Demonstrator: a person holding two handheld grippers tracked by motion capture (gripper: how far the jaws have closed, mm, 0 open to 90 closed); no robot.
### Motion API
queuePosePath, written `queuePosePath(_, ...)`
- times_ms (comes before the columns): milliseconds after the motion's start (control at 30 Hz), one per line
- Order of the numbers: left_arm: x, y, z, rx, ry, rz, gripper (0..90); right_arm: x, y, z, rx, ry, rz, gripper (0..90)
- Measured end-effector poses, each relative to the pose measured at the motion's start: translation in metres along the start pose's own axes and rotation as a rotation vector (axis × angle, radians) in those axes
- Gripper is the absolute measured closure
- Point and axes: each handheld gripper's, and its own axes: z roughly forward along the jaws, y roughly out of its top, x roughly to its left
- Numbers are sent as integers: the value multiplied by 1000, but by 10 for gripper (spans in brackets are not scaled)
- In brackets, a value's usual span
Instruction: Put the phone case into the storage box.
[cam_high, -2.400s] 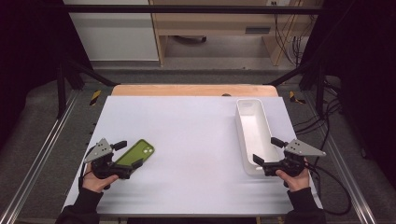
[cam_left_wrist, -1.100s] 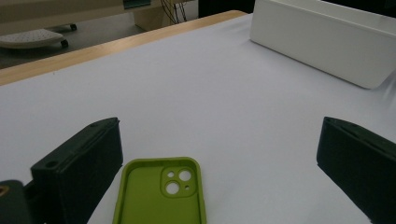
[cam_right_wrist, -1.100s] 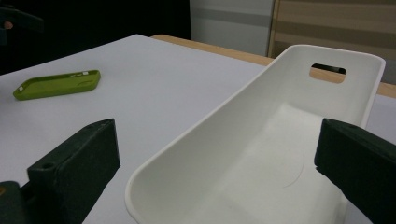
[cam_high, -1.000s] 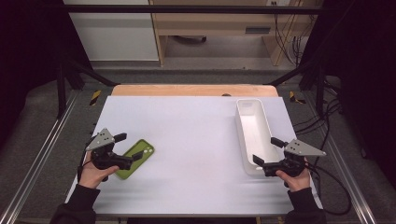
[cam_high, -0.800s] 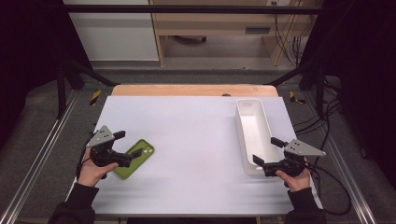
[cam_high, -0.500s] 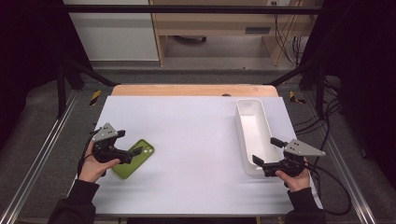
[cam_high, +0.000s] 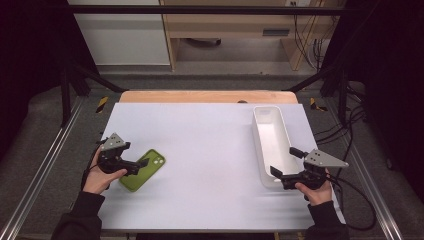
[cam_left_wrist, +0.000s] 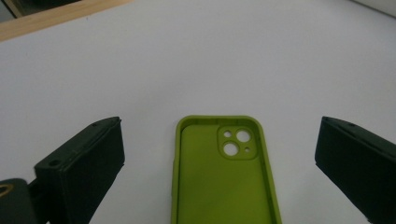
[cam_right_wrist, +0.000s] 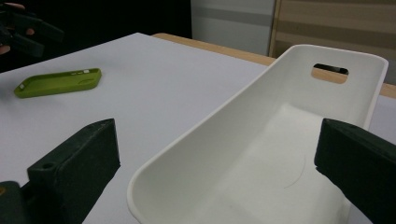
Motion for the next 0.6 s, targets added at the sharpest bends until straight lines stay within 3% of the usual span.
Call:
queuePosePath(200, 12, -10, 2, 26, 10, -37, 16, 0, 0, 0, 4, 2, 0, 6)
queuePosePath(600, 21, -23, 8, 87, 26, -57, 68, 0, 0, 1, 6, 6, -3, 6)
